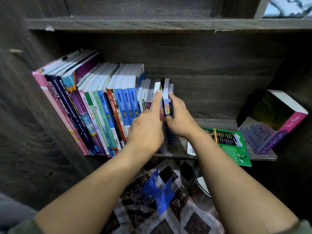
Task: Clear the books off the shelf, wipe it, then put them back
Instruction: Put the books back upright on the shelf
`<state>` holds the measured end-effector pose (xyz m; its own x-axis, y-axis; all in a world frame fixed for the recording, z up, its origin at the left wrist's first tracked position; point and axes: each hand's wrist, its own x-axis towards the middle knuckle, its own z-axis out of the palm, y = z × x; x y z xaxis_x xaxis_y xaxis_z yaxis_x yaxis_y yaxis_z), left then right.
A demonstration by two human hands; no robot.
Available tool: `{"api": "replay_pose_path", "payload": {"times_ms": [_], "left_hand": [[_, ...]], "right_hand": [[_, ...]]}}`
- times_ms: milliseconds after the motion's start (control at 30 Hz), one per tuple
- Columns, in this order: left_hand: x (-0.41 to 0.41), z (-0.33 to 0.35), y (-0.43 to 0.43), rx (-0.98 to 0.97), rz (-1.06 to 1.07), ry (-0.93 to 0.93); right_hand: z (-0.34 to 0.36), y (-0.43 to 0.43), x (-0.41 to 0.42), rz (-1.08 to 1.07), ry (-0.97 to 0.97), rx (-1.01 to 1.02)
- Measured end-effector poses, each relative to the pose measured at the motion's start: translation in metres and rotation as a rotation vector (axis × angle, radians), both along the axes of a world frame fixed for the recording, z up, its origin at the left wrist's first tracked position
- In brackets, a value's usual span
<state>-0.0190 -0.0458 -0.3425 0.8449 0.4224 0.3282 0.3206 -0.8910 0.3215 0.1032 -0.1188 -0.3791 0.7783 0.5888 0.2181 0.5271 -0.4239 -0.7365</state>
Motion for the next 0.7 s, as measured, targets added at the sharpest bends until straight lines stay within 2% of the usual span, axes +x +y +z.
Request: {"api": "replay_pose_path", "payload": {"times_ms": [167, 333, 533, 700], "left_hand": [[-0.039, 0.035, 0.010, 0.049, -0.074, 0.120], [-0.056, 0.028, 0.016, 0.096, 0.006, 0.199], [-0.068, 0.020, 0.031, 0.131, -0.014, 0.099], [-0.076, 0.025, 0.036, 0.130, 0.005, 0.061]], "right_hand": [[0.016, 0.006, -0.008, 0.036, -0.102, -0.024], [0.018, 0.028, -0.025, 0.051, -0.149, -0.118], [0.018, 0.032, -0.024, 0.013, -0.201, -0.138], [0.019, 0.032, -0.021, -0.070, -0.221, -0.052]]}}
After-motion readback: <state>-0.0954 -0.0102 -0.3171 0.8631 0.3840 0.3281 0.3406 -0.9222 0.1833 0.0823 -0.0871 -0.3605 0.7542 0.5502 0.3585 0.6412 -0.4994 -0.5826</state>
